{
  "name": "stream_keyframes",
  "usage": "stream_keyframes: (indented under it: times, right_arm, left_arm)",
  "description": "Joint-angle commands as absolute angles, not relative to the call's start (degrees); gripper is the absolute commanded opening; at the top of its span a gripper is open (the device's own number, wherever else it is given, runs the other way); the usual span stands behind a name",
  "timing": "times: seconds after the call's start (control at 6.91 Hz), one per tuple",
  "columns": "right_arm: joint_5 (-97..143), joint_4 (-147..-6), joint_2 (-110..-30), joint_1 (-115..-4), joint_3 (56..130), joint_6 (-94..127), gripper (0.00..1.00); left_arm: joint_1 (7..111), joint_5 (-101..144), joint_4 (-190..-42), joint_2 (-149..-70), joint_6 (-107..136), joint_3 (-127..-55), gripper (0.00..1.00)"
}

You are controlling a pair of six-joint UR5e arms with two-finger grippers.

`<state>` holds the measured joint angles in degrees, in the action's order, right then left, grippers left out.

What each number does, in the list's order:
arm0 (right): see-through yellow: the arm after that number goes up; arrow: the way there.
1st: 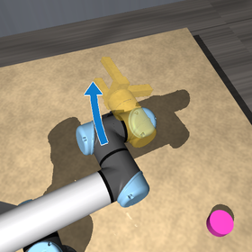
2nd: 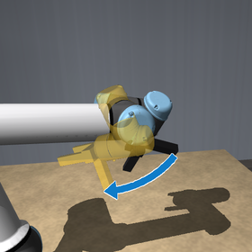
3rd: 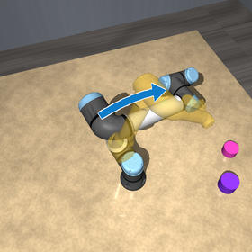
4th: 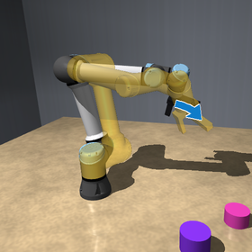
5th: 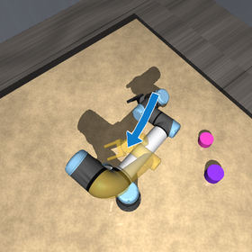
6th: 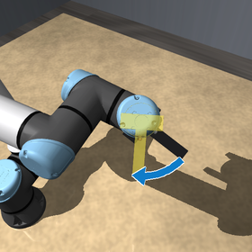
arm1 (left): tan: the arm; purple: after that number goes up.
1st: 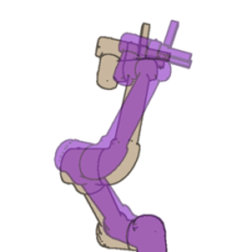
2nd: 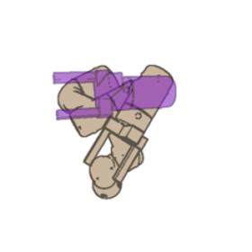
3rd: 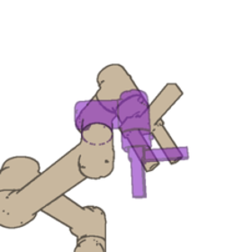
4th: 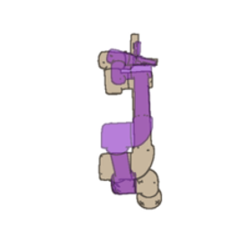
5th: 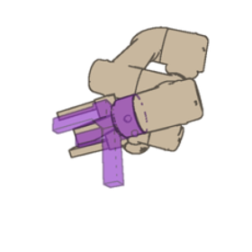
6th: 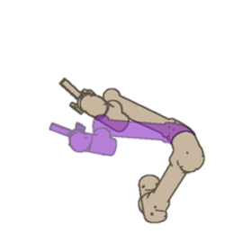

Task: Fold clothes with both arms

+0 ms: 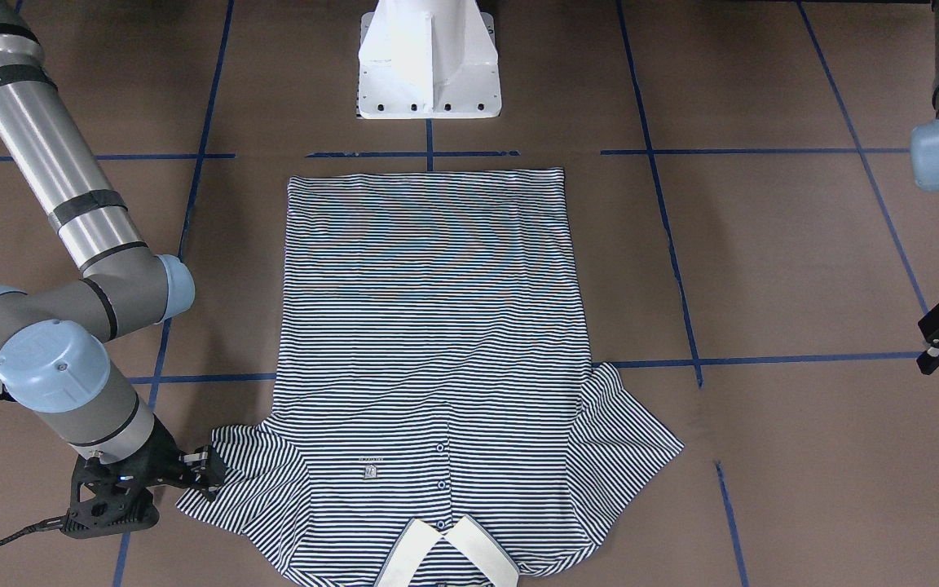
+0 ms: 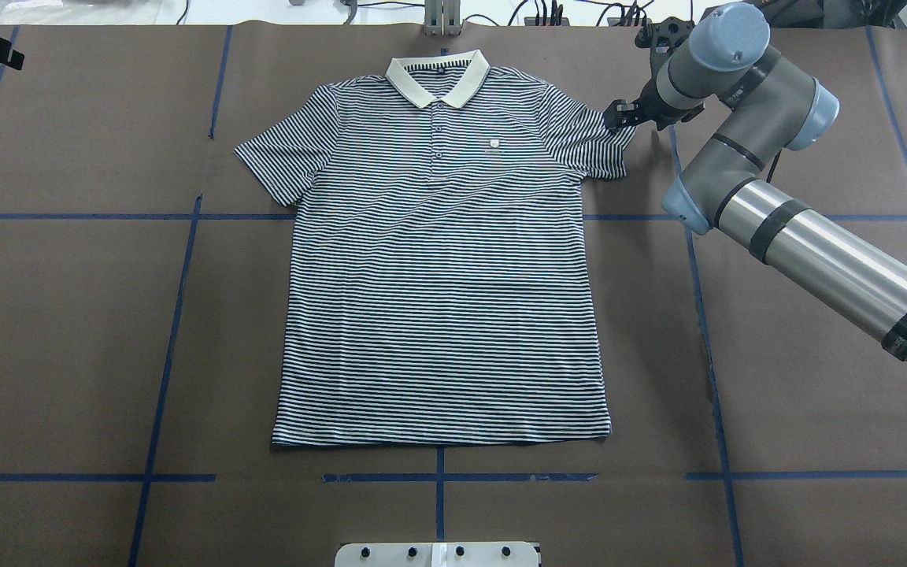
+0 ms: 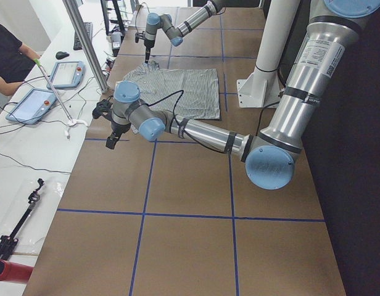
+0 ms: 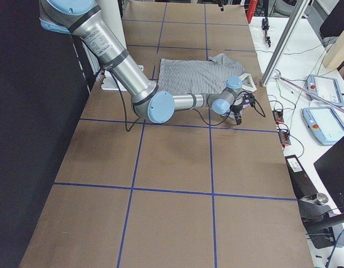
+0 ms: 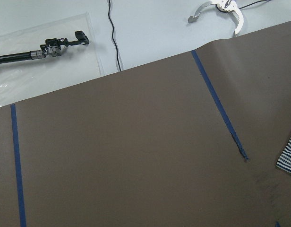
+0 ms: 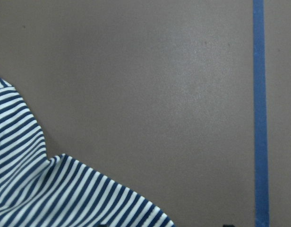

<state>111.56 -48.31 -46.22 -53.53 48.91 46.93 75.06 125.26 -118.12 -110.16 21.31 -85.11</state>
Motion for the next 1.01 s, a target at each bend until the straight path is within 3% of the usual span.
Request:
stream_keyframes:
  times: [0.0, 0.29, 0.87]
  right_arm:
    - [111.8, -48.34, -46.23, -53.53, 48.87, 46.32, 0.44]
    - [112.06, -48.34, -46.14, -53.53, 48.87, 46.23, 0.04]
    - [116.6, -48.43, -45.53, -54.66, 52.36, 46.05, 0.0]
  left_arm:
    - [75.06, 125.33, -118.12, -110.21, 21.45, -85.17, 1.0]
    - [75.06, 125.42, -118.12, -110.3, 21.53, -85.17, 1.0]
    - [75.15, 125.42, -118.04, -110.74, 21.97, -85.17, 1.0]
